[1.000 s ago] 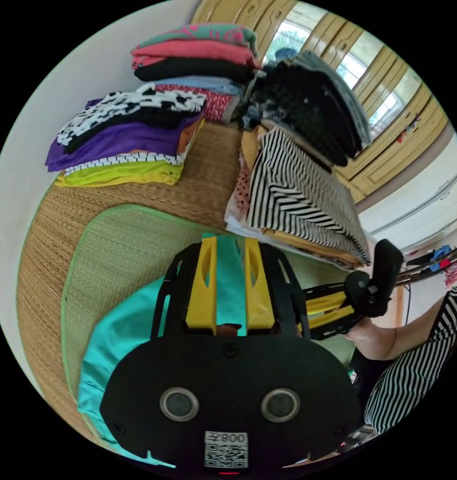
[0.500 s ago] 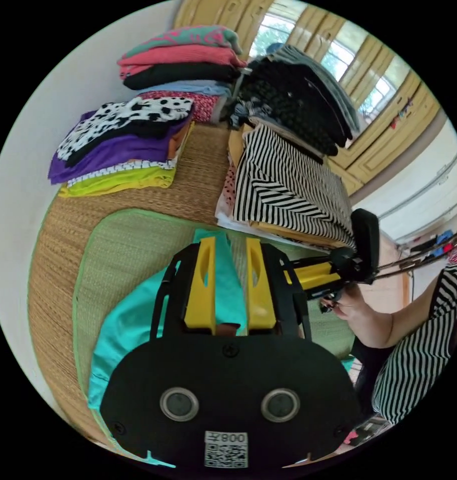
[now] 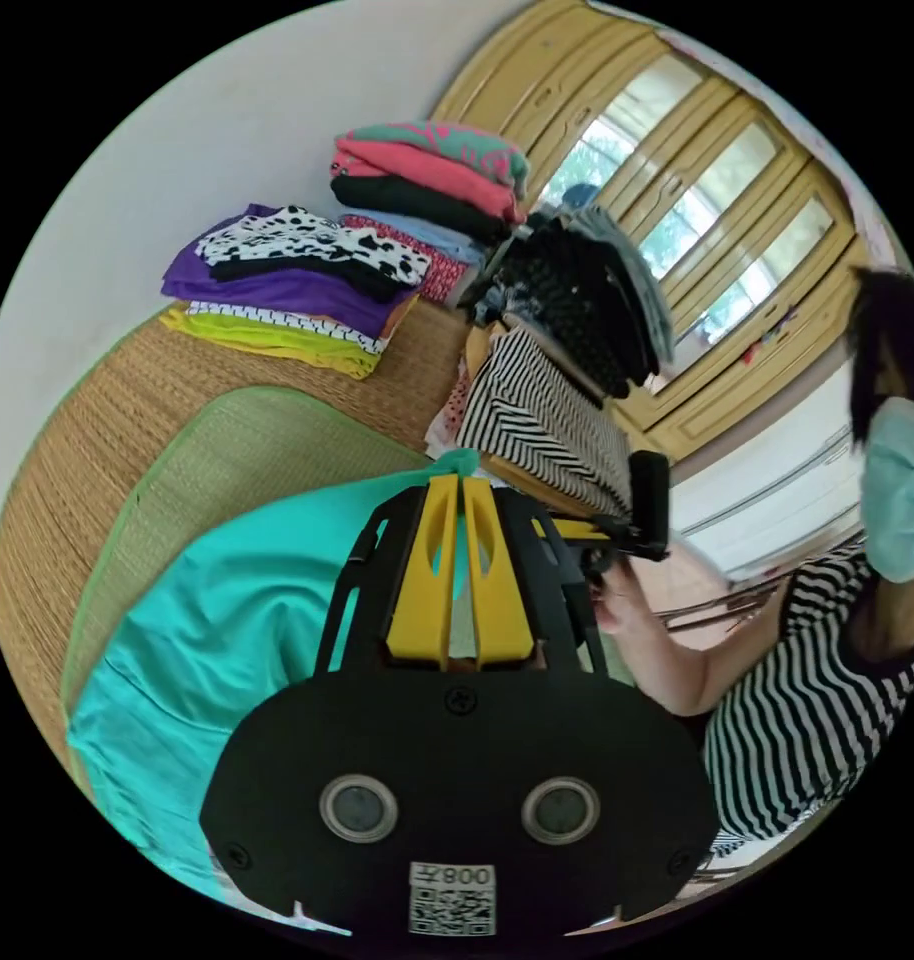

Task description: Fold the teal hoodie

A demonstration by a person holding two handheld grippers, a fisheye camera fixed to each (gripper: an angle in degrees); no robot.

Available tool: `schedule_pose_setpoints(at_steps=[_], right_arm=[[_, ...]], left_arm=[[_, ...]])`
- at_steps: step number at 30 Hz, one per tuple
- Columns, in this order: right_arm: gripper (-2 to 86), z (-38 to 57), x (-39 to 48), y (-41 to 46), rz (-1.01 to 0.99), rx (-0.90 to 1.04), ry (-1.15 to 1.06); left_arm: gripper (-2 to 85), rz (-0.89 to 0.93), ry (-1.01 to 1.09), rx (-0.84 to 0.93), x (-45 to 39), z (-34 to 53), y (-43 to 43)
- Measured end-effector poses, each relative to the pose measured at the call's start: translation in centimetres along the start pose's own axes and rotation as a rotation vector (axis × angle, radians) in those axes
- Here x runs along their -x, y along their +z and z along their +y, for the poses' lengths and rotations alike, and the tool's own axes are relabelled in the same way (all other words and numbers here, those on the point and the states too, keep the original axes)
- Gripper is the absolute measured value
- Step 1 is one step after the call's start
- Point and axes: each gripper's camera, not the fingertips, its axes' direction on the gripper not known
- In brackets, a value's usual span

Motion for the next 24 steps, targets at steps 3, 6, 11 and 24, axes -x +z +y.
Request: schedule_pose_setpoints(at_steps=[3, 6, 11, 24], right_arm=[[9.8, 0.6, 0.0, -0.4, 0.021, -0.012, 0.004], [11.1, 1.2, -0.1, -0.4, 0.017, -0.011, -0.008], [12.1, 2.8, 0.6, 0.2, 0.02, 0.001, -0.079], [1.8, 7.8, 2.2, 3.1, -0.092, 0.096, -0.281]], left_arm=[[0.7, 0.094, -0.063, -0.063, 1.6, 2.6, -1.8], [0.7, 0.174, -0.118, -0.1, 3.1, 4.8, -2.8], [0.6, 0.243, -0.144, -0.132, 5.0, 6.8, -3.6], [2.0, 0.056, -0.217, -0.17, 8.1, 10.3, -5.7]])
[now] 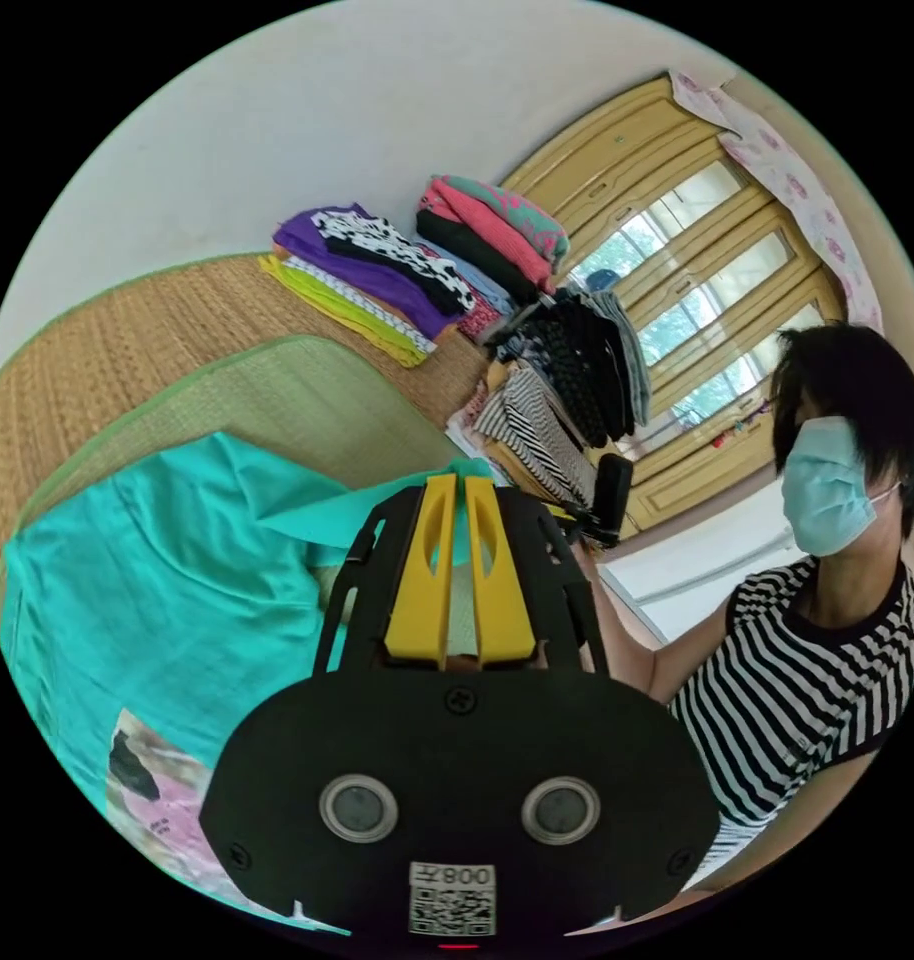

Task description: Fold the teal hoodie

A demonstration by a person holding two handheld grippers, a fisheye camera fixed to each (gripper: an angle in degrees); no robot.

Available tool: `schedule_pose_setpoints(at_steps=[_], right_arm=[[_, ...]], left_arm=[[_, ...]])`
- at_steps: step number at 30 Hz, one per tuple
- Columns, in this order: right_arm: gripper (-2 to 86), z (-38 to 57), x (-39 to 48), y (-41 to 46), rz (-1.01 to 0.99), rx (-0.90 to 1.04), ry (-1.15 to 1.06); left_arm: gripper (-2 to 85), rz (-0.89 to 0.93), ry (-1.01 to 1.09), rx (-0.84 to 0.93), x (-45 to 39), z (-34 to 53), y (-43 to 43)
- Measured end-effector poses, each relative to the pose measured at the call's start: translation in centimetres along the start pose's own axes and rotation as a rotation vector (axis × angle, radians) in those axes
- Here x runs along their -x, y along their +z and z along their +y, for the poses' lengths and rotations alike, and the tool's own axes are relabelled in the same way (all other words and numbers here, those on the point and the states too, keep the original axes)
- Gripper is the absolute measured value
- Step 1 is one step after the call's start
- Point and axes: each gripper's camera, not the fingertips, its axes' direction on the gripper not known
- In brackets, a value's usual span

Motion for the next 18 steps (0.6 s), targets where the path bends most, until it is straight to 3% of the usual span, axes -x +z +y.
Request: schedule_pose_setpoints(at_steps=[6, 11, 18], right_arm=[[0.9, 2.0, 0.4, 0.6, -0.193, -0.012, -0.07], [0.7, 3.4, 2.5, 4.2, -0.32, 0.062, -0.168], [0.7, 5.5, 4.6, 9.0, -0.18, 0.201, -0.254]], left_arm=[[4.5, -0.193, -0.085, -0.106, -0.6, 4.7, -3.1], [6.4, 0.055, -0.212, -0.066, -0.1, 8.5, -2.7], [6.6, 0.261, -0.437, -0.102, 2.1, 14.0, -2.6]])
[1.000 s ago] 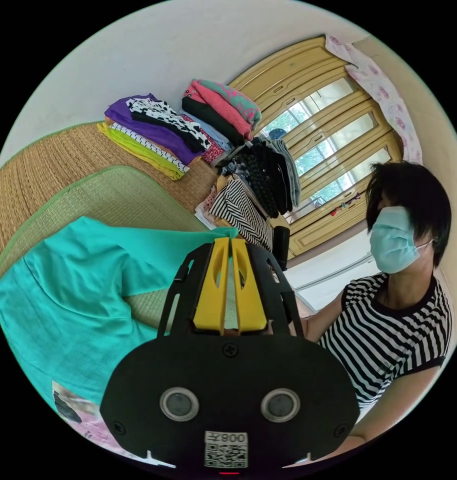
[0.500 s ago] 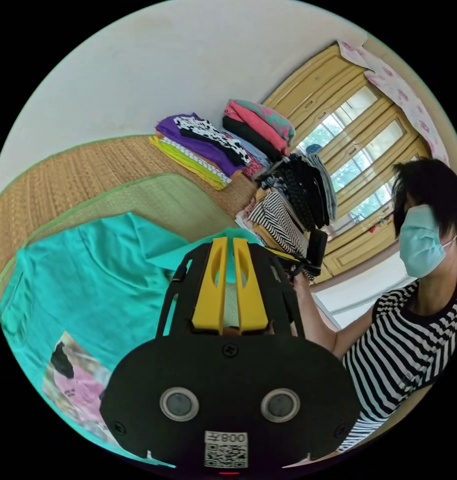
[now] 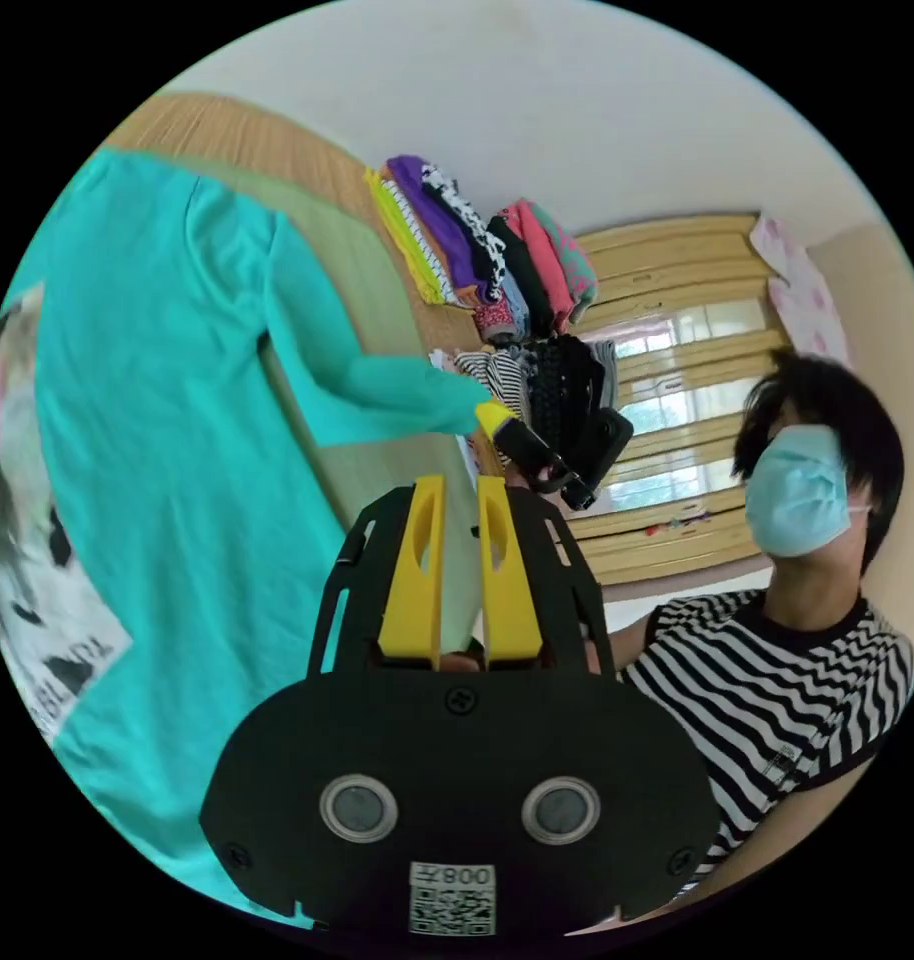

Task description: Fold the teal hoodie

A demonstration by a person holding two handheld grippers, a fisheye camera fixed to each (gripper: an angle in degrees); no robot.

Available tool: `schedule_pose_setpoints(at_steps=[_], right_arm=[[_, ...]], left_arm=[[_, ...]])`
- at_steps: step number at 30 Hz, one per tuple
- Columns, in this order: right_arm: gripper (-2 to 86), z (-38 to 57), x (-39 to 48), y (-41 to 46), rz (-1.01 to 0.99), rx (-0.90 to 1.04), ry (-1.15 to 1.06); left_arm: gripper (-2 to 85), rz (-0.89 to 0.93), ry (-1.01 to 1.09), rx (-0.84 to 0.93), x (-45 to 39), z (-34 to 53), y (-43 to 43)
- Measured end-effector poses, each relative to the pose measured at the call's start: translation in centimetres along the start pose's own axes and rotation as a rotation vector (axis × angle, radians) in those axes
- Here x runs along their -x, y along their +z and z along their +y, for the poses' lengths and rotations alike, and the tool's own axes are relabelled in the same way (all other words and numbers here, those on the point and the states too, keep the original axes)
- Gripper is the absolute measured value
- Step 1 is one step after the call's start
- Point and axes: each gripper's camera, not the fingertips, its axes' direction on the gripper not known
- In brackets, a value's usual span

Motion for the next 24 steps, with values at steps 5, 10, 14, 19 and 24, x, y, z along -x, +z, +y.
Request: schedule_pose_setpoints(at_steps=[5, 10, 14, 19, 24], right_arm=[[0.7, 2.1, 1.2, 2.2, 0.156, 0.07, 0.033], [0.8, 4.0, 2.5, 5.1, 0.194, 0.039, 0.113], [0.8, 4.2, 2.9, 10.2, 0.232, 0.102, 0.114], [0.8, 3.4, 1.8, 16.4, 0.204, 0.163, 0.089], [1.3, 2.6, -1.1, 22.5, 0.197, 0.22, 0.082]], left_arm=[[9.3, 0.296, -0.194, -0.056, 3.7, 2.0, 0.5], [11.3, 0.4, -0.27, -0.109, 5.2, 3.0, -0.8], [11.9, 0.363, -0.241, -0.101, 4.7, 3.9, -2.5], [12.6, 0.247, -0.187, -0.066, 3.6, 5.2, -5.0], [5.6, 0.153, -0.141, -0.047, 3.1, 6.4, -7.4]])
